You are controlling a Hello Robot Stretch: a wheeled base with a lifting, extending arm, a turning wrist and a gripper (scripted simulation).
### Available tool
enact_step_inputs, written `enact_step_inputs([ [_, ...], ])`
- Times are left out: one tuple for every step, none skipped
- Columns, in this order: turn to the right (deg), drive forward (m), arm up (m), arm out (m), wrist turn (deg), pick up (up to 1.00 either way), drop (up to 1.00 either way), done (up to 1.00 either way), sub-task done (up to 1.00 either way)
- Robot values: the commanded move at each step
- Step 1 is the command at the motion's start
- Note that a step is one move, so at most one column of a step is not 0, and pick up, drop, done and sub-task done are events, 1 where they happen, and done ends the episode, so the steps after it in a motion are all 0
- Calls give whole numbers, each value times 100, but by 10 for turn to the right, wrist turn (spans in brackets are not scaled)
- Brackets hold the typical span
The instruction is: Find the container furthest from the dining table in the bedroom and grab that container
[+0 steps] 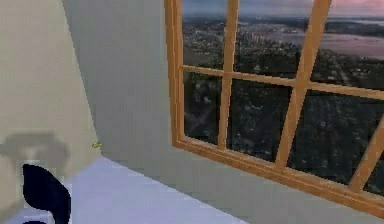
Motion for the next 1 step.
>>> enact_step_inputs([
  [0, 70, 0, 0, 0, 0, 0, 0, 0],
])
